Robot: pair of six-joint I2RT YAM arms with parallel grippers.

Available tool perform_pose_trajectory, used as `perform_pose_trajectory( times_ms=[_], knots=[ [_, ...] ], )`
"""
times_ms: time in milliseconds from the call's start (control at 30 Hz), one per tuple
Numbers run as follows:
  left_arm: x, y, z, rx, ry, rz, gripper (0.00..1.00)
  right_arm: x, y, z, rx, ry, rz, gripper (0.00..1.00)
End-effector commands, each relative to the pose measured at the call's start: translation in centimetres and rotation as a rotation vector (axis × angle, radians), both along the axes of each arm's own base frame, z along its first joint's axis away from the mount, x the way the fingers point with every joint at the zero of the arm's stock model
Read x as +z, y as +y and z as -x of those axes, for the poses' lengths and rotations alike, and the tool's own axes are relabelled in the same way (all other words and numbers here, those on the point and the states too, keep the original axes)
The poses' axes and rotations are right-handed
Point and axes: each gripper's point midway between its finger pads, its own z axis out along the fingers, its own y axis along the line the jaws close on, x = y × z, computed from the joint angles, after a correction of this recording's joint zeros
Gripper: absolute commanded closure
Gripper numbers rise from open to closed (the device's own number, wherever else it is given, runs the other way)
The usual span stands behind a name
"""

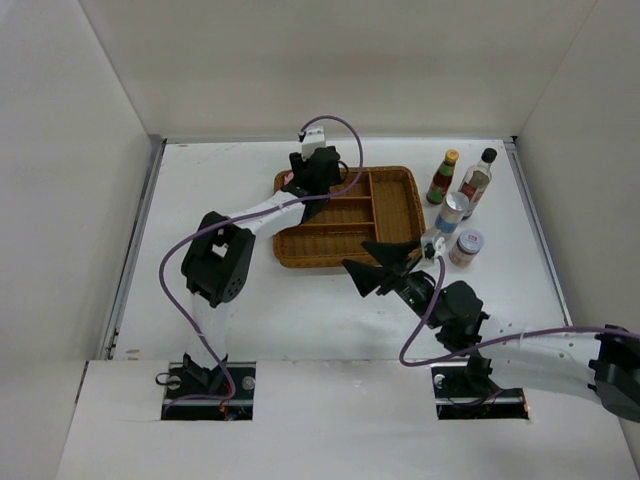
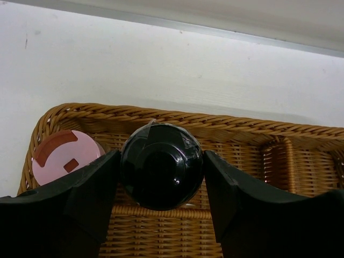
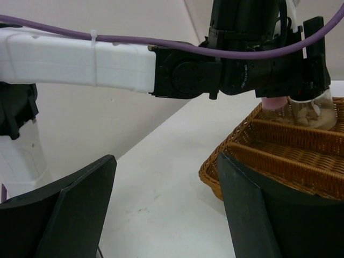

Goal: Organize the condiment bottles

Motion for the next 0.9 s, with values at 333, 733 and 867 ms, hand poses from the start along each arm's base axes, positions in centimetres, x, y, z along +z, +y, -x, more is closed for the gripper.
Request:
perform_pose_trajectory(
  times_ms=[333, 733, 867],
  knots=[
    [4.5, -0.3, 0.6, -0.014, -0.119, 0.067, 0.11, 1.7, -2.2, -1.1, -0.083, -0.017, -0.095, 0.19],
    [21.5, -1.5, 14.0, -0.224, -0.494, 0.418, 0.00, 5.1, -9.9, -2.8, -0.350, 0.006, -0.141, 0.66],
    [17.0, 0.8, 19.6, -0.210, -0.445, 0.461, 0.02, 5.1, -12.4, -5.8, -0.528, 0.112, 0.012, 0.69]
  ],
)
